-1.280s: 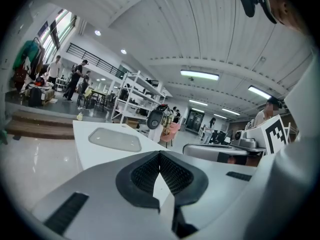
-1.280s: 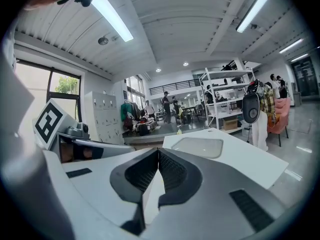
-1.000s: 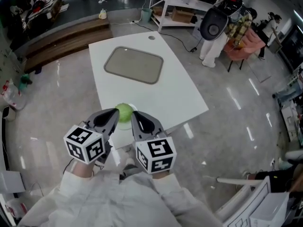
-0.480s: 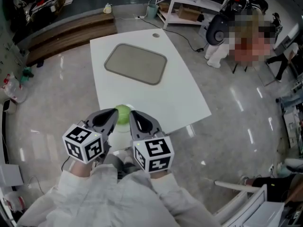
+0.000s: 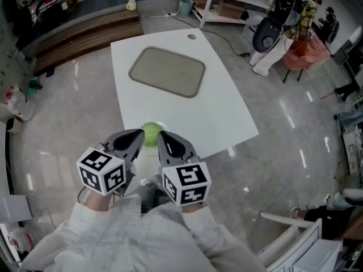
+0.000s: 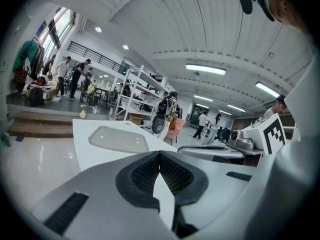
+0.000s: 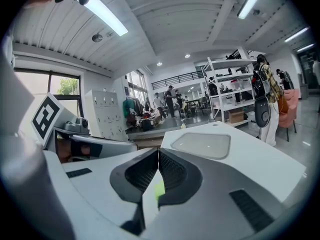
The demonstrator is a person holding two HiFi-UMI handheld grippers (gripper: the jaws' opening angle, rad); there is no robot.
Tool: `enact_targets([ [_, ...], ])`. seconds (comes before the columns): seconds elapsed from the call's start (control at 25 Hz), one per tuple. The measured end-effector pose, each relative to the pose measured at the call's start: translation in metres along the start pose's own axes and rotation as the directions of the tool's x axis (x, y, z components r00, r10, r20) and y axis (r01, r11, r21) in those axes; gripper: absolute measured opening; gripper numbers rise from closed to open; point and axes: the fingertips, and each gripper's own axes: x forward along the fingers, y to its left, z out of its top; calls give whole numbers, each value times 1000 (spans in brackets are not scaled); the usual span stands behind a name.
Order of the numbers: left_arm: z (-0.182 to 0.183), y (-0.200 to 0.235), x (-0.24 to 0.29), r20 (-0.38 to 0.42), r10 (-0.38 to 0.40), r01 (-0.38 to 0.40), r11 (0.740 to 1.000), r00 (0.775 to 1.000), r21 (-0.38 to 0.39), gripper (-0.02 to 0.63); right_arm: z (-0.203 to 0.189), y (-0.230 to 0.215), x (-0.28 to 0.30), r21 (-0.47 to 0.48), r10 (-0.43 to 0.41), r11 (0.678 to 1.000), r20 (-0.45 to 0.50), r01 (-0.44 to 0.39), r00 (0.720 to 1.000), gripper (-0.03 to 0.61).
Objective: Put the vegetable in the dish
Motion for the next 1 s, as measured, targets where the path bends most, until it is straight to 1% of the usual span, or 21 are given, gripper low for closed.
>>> enact_targets([
  [0.16,-3,10,-4,-18,3,-3,1000,1000,-13,5,-3,3,4,14,-15,1000,-12,15,1000,12],
  [0.4,-12,28,-8,-42,10,-13,998,999,-56,5,-11,6,9,33,-27,999,-43,29,999,12],
  [0.6,-23,37,-6,-62,4,-9,997,998,-82,5,-21,0,13,52,-49,997,-64,52,997,12],
  [0.84,-39,43,-3,-104,2,-14,993,995,-116,5,-35,-8,14,76,-63,995,-97,71,993,12],
  [1.0,-42,50,3,-114,-6,-10,991,994,-137,5,-45,-13,22,83,-67,994,-122,77,990,12],
])
